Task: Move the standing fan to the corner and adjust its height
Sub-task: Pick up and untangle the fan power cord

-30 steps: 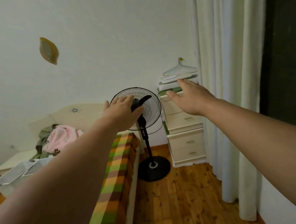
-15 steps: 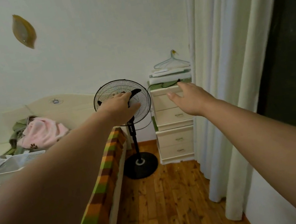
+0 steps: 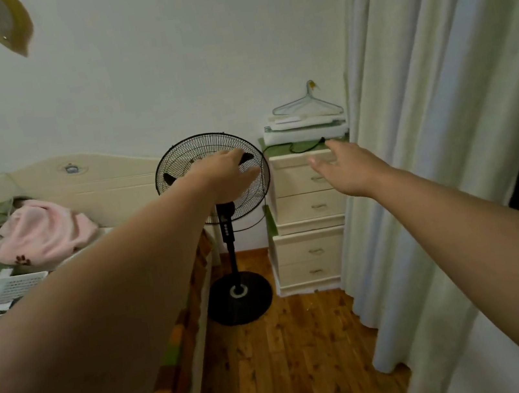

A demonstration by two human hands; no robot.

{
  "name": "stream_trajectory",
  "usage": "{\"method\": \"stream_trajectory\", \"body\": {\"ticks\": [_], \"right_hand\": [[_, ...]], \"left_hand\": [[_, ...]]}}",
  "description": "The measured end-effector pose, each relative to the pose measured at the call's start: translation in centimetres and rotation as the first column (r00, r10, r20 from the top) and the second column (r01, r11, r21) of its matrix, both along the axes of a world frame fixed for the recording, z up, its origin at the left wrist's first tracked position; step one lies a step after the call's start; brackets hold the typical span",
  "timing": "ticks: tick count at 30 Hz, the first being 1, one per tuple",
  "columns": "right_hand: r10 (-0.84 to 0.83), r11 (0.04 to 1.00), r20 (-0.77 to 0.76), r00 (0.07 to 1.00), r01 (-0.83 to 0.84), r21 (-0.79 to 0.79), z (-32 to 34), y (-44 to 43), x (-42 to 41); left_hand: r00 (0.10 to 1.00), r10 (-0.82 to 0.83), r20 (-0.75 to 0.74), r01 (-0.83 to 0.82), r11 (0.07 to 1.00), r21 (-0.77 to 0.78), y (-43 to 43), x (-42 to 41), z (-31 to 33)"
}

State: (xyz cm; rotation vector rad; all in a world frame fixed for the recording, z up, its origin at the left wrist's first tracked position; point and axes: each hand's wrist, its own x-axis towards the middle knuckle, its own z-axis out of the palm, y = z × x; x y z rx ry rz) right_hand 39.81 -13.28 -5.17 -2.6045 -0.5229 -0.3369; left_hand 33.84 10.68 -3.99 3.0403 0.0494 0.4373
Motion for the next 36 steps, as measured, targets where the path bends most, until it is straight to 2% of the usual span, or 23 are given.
{"method": "stream_trajectory", "body": {"ticks": [7, 17, 36], "right_hand": [[-0.029, 1.0, -0.007, 1.0, 0.029, 0.003, -1.5, 4.2, 5.0], [-0.045, 0.998, -0.01, 0.999, 0.045, -0.05, -2.9, 6.6, 15.2], [-0.032, 0.998, -0.08, 0.996, 0.027, -0.063, -5.1, 3.3, 43.0]], "left_hand": [[1.0, -0.021, -0.02, 0.021, 1.0, 0.016, 4.6, 6.1, -1.0], [0.996, -0.044, -0.076, 0.046, 0.998, 0.031, 6.8, 16.8, -3.1], [0.994, -0.031, -0.107, 0.036, 0.998, 0.044, 3.0, 44.3, -3.9]]}}
